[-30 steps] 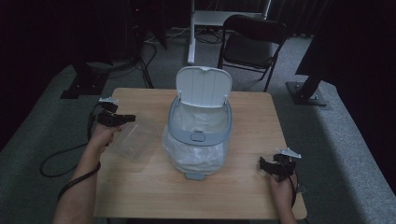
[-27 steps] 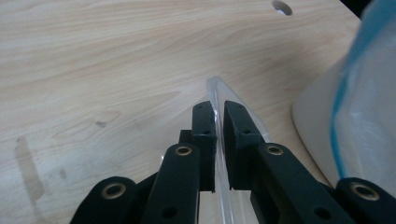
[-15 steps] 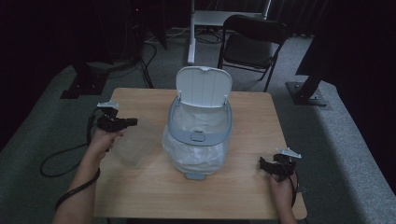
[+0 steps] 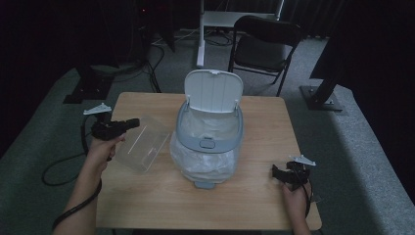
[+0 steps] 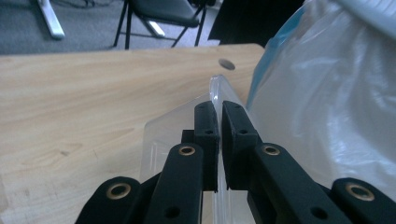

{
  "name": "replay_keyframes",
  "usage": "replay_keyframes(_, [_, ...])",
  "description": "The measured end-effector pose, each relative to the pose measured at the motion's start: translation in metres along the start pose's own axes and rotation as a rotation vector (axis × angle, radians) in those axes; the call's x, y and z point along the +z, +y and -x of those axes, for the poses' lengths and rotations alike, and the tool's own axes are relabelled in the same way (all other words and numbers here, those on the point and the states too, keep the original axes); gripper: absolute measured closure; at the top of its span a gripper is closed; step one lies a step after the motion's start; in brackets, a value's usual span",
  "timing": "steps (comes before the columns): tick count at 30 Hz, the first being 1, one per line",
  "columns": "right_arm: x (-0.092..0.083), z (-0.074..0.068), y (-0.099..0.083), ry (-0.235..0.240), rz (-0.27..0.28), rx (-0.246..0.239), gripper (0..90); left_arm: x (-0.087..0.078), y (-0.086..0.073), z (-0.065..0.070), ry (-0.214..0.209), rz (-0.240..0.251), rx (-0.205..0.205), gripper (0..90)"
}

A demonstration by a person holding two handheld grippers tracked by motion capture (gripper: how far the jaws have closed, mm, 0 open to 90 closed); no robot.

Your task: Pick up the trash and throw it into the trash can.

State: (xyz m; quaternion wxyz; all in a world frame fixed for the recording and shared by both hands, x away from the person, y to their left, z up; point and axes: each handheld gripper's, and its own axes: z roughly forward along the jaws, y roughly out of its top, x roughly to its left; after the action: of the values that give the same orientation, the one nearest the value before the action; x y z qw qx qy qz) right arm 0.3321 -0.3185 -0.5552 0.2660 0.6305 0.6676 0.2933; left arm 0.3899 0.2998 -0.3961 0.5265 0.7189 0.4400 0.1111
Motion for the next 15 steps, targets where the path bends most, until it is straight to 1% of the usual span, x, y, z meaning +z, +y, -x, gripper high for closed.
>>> replay_keyframes(1, [0.000,0.000,0.000,0.000,0.000,0.000,12.1,-0.003,0.002,0.002,0.002,0.010,0.000,87.1])
replay_keyframes(2, [0.000,0.000,0.000,0.000,0.000,0.000,12.1,-0.005,0.003,0.003,-0.008,0.016,0.003,87.2])
replay_keyframes(4, [0.000,0.000,0.000,0.000,0.000,0.000,12.2,-0.009,0.006,0.006,0.000,0.032,0.003,87.2])
replay_keyframes(5, [0.000,0.000,0.000,0.000,0.000,0.000,12.1,-0.010,0.008,0.007,-0.009,0.038,0.007,87.3])
replay_keyframes(7, [0.000,0.000,0.000,0.000,0.000,0.000,12.1,-0.014,0.011,0.012,-0.010,0.052,0.013,87.3])
replay_keyframes(8, [0.000,0.000,0.000,0.000,0.000,0.000,12.1,-0.016,0.012,0.014,-0.020,0.057,0.020,87.3])
replay_keyframes(10, [0.000,0.000,0.000,0.000,0.000,0.000,12.1,-0.020,0.016,0.020,-0.013,0.072,0.029,87.3])
replay_keyframes(11, [0.000,0.000,0.000,0.000,0.000,0.000,12.1,-0.022,0.018,0.021,-0.023,0.083,0.030,87.3])
replay_keyframes(15, [0.000,0.000,0.000,0.000,0.000,0.000,12.1,-0.031,0.028,0.030,-0.027,0.116,0.047,87.5])
